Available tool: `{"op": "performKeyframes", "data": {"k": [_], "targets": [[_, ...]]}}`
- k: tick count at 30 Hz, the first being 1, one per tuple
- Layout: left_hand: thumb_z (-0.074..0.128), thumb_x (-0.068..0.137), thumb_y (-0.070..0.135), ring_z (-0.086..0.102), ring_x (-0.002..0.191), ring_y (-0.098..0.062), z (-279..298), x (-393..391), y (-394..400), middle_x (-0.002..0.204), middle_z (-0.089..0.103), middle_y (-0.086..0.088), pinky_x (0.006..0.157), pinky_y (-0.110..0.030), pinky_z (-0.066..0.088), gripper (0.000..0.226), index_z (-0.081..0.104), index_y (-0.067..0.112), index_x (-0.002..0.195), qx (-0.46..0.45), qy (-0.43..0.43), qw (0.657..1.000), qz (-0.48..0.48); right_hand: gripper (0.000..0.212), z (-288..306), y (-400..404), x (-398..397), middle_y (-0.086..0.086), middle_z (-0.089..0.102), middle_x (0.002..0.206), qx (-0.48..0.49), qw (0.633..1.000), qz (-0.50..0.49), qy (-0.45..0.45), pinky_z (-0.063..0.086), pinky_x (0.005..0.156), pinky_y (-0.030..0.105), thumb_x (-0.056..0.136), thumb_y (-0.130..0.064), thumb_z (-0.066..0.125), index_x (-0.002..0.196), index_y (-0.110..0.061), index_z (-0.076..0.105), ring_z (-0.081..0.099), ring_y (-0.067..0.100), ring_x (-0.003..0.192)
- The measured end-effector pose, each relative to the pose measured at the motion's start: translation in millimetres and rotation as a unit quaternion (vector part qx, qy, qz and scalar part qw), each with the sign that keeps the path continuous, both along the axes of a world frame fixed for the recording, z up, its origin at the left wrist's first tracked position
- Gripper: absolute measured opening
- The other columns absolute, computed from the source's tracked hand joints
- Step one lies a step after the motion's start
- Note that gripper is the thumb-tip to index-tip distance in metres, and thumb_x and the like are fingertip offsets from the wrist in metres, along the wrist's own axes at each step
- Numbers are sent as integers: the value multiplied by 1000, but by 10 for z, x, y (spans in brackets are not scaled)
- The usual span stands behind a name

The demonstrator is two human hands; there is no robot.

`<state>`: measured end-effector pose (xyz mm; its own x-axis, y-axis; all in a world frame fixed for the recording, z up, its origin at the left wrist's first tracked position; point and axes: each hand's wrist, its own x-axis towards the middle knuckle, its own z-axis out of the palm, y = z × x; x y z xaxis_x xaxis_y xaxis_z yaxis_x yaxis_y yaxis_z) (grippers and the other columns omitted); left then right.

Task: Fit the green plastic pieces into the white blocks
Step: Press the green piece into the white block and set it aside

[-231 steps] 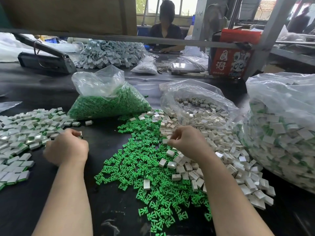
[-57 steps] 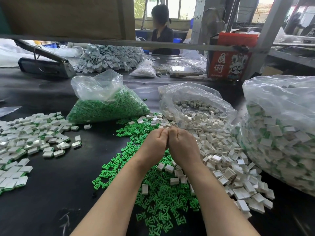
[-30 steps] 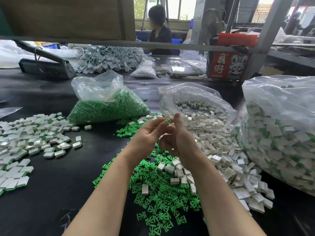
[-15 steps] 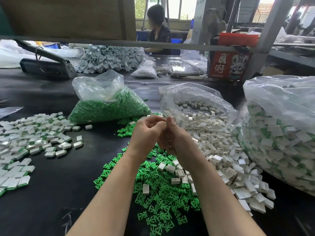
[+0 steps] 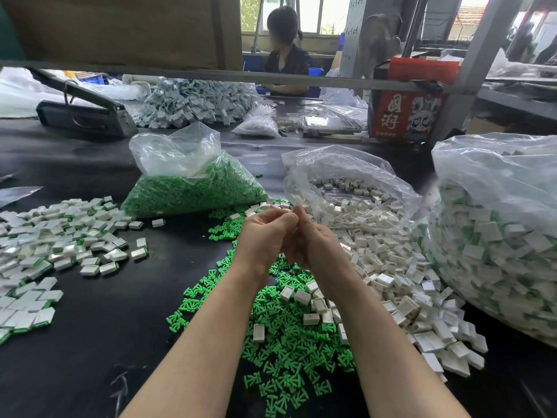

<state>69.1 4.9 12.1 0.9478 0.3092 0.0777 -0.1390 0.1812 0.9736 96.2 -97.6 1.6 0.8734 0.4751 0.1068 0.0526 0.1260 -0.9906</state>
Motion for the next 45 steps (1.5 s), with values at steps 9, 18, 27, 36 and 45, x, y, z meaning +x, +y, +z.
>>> {"op": "performKeyframes", "data": {"k": [9, 18, 27, 36, 45], "targets": [[57, 91, 9, 50, 51, -23, -34, 16, 14, 63, 55, -13, 47, -30, 46, 26, 64, 9, 66, -32, 25, 999, -8, 51, -9, 37, -14, -7, 41, 47, -11, 999, -47, -8, 30, 42, 20, 99, -43, 47, 54, -21, 59, 36, 7, 42], [58, 91, 9, 52, 67, -25, -81, 43, 13, 89, 57, -21, 53, -29, 50, 13, 67, 2, 84, -67, 34, 997, -21, 49, -13, 34, -12, -9, 42, 45, -25, 997, -63, -25, 27, 44, 22, 101, -37, 47, 67, -6, 60, 34, 7, 43], [60, 92, 9, 60, 61, -23, -86, 31, 40, 81, 63, -17, 51, -29, 54, 23, 72, 7, 72, -97, 28, 994, -45, 49, -29, 45, -18, -10, 47, 43, -29, 997, -70, -25, 31, 43, 19, 100, -37, 49, 68, -3, 65, 38, 5, 41], [62, 92, 15, 65, 69, -25, -121, 42, 58, 90, 66, -21, 56, -29, 56, 17, 70, 1, 87, -99, 40, 993, -44, 48, -53, 52, -17, -10, 50, 43, -37, 996, -79, -36, 32, 42, 16, 100, -38, 49, 67, -7, 66, 40, 3, 40], [58, 94, 10, 62, 71, -26, -96, 32, 90, 88, 66, -19, 61, -31, 55, 16, 68, 0, 86, -81, 42, 994, -60, 50, -54, 58, -14, -10, 49, 42, -36, 996, -75, -26, 32, 41, 16, 100, -43, 46, 68, -11, 69, 39, 2, 38]]}}
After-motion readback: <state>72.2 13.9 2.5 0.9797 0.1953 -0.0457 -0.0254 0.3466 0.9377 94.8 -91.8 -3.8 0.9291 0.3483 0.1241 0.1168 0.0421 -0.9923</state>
